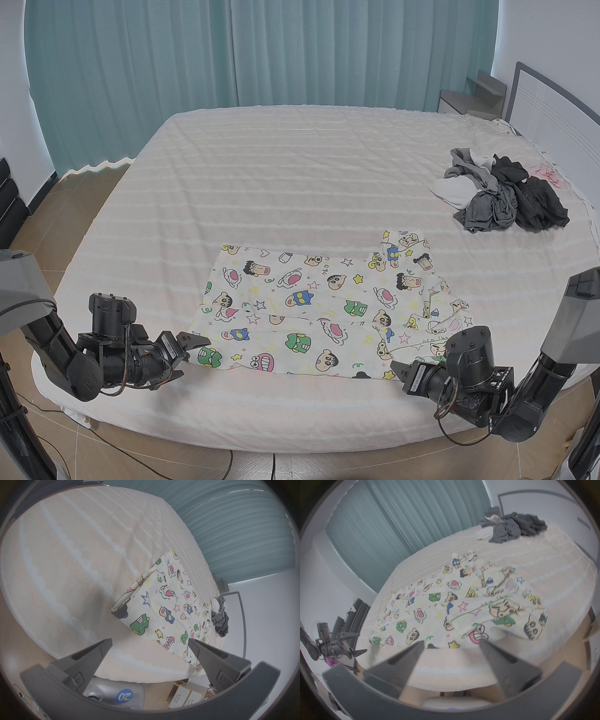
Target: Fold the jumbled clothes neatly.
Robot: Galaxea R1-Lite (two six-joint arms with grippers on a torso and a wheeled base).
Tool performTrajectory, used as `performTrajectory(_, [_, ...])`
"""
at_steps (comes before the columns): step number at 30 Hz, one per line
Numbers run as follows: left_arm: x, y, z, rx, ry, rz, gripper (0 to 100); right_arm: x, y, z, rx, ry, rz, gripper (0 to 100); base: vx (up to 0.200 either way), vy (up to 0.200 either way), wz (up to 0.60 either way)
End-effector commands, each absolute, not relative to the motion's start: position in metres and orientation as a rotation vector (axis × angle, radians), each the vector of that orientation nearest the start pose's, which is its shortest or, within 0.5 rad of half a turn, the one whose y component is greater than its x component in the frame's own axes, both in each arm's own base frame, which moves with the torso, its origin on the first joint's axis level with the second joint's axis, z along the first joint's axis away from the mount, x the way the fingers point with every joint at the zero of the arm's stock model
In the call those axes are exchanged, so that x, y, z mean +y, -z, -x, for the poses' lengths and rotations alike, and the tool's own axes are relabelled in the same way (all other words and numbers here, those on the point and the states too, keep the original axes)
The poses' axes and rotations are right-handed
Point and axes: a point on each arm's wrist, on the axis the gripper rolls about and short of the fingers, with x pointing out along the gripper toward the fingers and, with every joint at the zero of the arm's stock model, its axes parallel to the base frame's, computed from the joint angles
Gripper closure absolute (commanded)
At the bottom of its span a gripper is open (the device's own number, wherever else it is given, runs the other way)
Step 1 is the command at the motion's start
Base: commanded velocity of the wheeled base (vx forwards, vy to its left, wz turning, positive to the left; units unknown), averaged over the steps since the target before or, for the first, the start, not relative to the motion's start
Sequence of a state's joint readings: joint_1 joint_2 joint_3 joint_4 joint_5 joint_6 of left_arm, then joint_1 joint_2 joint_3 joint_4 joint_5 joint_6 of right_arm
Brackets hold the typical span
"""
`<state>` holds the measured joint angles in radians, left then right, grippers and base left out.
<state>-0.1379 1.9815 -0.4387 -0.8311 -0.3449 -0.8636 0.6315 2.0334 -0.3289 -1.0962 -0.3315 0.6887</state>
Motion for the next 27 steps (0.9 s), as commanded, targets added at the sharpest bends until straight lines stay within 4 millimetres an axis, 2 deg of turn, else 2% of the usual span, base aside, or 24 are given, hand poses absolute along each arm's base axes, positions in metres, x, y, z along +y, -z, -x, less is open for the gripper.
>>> performTrajectory(1, [-0.046,-0.034,-0.273,0.881,0.120,0.885,0,0.152,-0.022,-0.216,0.665,-0.108,-0.456,0,0.000,0.000,0.00])
performTrajectory(4, [-0.045,-0.033,-0.274,0.883,0.117,0.884,0,0.143,-0.030,-0.217,0.653,-0.080,-0.555,0,0.000,0.000,0.00])
performTrajectory(8, [-0.046,-0.033,-0.274,0.883,0.116,0.884,0,0.119,-0.040,-0.224,0.611,-0.011,-0.670,0,0.000,0.000,0.00])
performTrajectory(11, [-0.046,-0.033,-0.274,0.882,0.115,0.882,0,0.099,-0.041,-0.232,0.608,0.038,-0.737,0,0.000,0.000,0.00])
performTrajectory(14, [-0.046,-0.033,-0.274,0.882,0.114,0.883,0,0.088,-0.036,-0.235,0.633,0.073,-0.812,0,0.000,0.000,0.00])
performTrajectory(20, [-0.046,-0.033,-0.274,0.884,0.114,0.883,0,0.083,-0.024,-0.245,0.645,0.124,-0.900,0,0.000,0.000,0.00])
performTrajectory(24, [-0.046,-0.033,-0.274,0.884,0.114,0.883,0,0.084,-0.019,-0.250,0.620,0.114,-0.915,0,0.000,0.000,0.00])
performTrajectory(27, [-0.046,-0.033,-0.274,0.884,0.114,0.883,0,0.086,-0.007,-0.256,0.578,0.087,-0.926,0,0.000,0.000,0.00])
